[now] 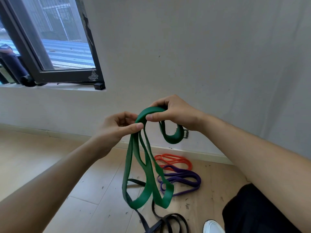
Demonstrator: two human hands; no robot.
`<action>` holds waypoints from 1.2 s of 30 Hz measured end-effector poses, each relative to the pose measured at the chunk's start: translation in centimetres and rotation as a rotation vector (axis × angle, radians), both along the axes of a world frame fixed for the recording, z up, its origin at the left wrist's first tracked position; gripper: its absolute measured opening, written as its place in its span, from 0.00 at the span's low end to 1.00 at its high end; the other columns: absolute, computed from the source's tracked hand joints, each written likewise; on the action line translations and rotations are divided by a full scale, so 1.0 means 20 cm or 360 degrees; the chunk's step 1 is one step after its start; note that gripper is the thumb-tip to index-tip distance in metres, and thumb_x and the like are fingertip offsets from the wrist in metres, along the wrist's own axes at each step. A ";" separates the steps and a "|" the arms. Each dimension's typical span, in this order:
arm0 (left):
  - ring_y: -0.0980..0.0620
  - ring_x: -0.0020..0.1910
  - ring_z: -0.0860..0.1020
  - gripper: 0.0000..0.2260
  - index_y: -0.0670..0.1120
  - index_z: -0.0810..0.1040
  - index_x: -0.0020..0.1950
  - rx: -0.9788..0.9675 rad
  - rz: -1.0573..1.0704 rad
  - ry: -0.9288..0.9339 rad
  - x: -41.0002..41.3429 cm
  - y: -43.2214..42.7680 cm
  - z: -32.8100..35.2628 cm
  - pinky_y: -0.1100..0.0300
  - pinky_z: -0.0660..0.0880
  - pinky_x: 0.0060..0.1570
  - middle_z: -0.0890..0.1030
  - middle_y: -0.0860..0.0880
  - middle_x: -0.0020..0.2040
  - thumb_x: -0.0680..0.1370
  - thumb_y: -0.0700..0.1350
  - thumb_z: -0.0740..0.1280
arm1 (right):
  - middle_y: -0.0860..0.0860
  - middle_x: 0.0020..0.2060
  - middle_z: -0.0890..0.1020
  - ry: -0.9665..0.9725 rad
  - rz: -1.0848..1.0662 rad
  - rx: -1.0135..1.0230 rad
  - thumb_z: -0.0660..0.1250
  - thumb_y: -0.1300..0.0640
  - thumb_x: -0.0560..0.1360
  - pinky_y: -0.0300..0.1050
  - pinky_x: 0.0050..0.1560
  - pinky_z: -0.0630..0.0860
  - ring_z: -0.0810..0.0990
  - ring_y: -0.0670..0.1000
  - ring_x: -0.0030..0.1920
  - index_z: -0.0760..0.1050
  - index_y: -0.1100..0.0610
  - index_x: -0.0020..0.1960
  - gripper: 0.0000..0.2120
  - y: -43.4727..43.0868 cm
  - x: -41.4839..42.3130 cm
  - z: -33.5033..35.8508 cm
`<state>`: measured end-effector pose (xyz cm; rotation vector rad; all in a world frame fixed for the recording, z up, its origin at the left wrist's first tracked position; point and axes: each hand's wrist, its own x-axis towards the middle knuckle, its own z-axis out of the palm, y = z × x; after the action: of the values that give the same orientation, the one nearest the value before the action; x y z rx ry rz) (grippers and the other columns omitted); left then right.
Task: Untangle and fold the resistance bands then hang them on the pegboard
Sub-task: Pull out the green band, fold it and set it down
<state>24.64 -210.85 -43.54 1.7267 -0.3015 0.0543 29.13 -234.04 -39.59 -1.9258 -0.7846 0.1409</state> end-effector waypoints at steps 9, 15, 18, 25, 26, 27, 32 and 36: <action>0.46 0.55 0.84 0.22 0.45 0.81 0.54 0.0211 -0.0098 0.0148 -0.04 -0.07 -0.05 0.53 0.80 0.56 0.86 0.45 0.52 0.64 0.51 0.80 | 0.52 0.40 0.80 0.0086 -0.0076 0.0418 0.75 0.56 0.74 0.49 0.48 0.70 0.76 0.49 0.43 0.84 0.56 0.48 0.04 0.00 0.01 0.02; 0.46 0.43 0.83 0.21 0.44 0.82 0.53 0.0058 0.0051 0.0073 -0.01 -0.01 -0.02 0.54 0.80 0.51 0.82 0.48 0.40 0.63 0.48 0.79 | 0.53 0.40 0.77 0.0131 -0.0135 0.0428 0.73 0.56 0.76 0.48 0.49 0.71 0.75 0.50 0.43 0.84 0.57 0.49 0.06 -0.07 0.06 0.00; 0.52 0.40 0.81 0.22 0.44 0.83 0.54 -0.0032 0.0111 0.0064 0.00 0.00 -0.01 0.59 0.80 0.46 0.82 0.50 0.38 0.63 0.49 0.80 | 0.54 0.42 0.79 0.0204 -0.0123 0.0311 0.74 0.53 0.74 0.48 0.51 0.74 0.77 0.50 0.45 0.84 0.56 0.49 0.08 -0.12 0.10 -0.04; 0.47 0.48 0.83 0.18 0.45 0.83 0.56 0.0018 0.0122 0.0081 -0.02 -0.02 -0.02 0.52 0.80 0.56 0.84 0.43 0.46 0.68 0.48 0.75 | 0.50 0.48 0.86 0.0211 0.0011 -0.0434 0.76 0.51 0.73 0.52 0.62 0.76 0.83 0.50 0.52 0.83 0.54 0.57 0.15 -0.16 0.15 -0.15; 0.47 0.48 0.83 0.18 0.45 0.83 0.56 0.0042 0.0106 0.0079 -0.02 -0.02 -0.02 0.52 0.80 0.56 0.84 0.41 0.48 0.68 0.48 0.75 | 0.49 0.51 0.86 0.0231 0.0058 -0.0517 0.77 0.50 0.73 0.50 0.64 0.76 0.83 0.49 0.55 0.82 0.53 0.60 0.17 -0.15 0.14 -0.16; 0.46 0.48 0.83 0.18 0.45 0.83 0.56 0.0075 0.0095 0.0075 -0.02 -0.02 -0.02 0.52 0.80 0.55 0.84 0.40 0.48 0.68 0.49 0.75 | 0.49 0.55 0.85 0.0249 0.0094 -0.0574 0.77 0.50 0.72 0.49 0.65 0.76 0.82 0.48 0.57 0.80 0.53 0.64 0.21 -0.14 0.13 -0.17; 0.47 0.46 0.82 0.17 0.46 0.83 0.56 0.0260 0.0032 0.0016 -0.02 -0.03 -0.03 0.47 0.79 0.55 0.84 0.40 0.47 0.69 0.50 0.76 | 0.44 0.65 0.79 0.0033 0.0039 -0.0477 0.77 0.44 0.70 0.37 0.57 0.72 0.75 0.46 0.66 0.71 0.48 0.73 0.34 -0.06 0.09 -0.13; 0.48 0.45 0.82 0.17 0.45 0.83 0.57 0.0325 -0.0022 -0.0047 -0.02 -0.02 -0.03 0.50 0.79 0.49 0.84 0.39 0.47 0.70 0.50 0.76 | 0.47 0.57 0.84 -0.0011 0.0128 -0.0376 0.78 0.50 0.72 0.28 0.51 0.73 0.81 0.42 0.57 0.77 0.53 0.66 0.25 0.02 0.03 -0.13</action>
<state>24.27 -211.29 -44.23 1.9276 -0.3502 0.0399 29.75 -233.56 -42.13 -2.1178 -0.8828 0.2872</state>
